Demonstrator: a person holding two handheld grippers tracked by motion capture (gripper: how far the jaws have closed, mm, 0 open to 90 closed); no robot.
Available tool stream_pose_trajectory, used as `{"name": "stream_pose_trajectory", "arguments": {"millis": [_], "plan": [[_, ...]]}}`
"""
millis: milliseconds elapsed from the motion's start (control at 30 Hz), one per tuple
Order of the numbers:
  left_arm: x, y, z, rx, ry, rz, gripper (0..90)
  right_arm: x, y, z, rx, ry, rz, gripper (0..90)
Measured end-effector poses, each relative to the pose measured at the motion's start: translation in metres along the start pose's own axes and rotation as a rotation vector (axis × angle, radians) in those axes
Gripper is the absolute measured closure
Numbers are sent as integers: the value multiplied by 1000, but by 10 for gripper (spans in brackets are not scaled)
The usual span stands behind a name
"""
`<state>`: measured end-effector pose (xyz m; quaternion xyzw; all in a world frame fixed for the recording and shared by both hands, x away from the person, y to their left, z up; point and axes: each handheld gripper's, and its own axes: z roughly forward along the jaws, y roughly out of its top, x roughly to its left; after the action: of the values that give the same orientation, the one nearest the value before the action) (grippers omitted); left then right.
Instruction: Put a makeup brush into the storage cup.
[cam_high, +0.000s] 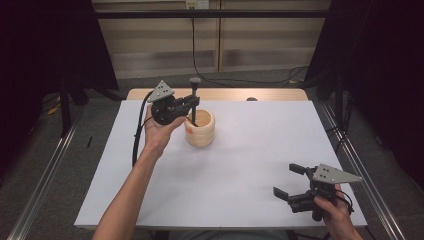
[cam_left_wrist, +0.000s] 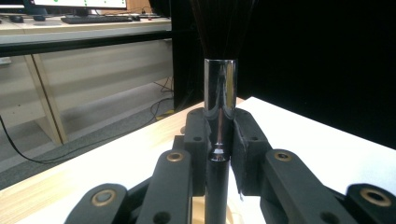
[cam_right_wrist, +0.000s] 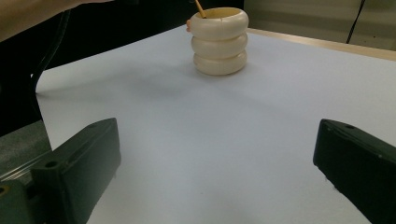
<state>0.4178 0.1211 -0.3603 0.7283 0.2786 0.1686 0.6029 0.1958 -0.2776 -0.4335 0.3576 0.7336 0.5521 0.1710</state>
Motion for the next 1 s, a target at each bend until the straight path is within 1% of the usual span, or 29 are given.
{"name": "stream_pose_trajectory", "arguments": {"millis": [67,133,200,267,333,467,733,1000], "plan": [[0,-1,2,6,-4,6,783,0,0,0,-2,2,0,6],[0,-3,5,9,-8,0,783,-1,0,-1,-3,2,0,5],[0,-5,7,20,-1,0,783,-1,0,-1,-3,2,0,5],[0,-7,10,23,-5,-6,783,-1,0,-1,-5,4,-1,5],[0,-8,12,29,-5,-1,784,-1,0,-1,-4,3,-3,5],[1,-11,14,28,-8,-13,783,-1,0,-1,-5,2,-2,5],[2,-19,20,47,-11,-21,783,-1,0,-1,-3,4,-5,5],[5,-29,23,73,7,-26,783,-1,0,-1,-3,8,-7,5]]}}
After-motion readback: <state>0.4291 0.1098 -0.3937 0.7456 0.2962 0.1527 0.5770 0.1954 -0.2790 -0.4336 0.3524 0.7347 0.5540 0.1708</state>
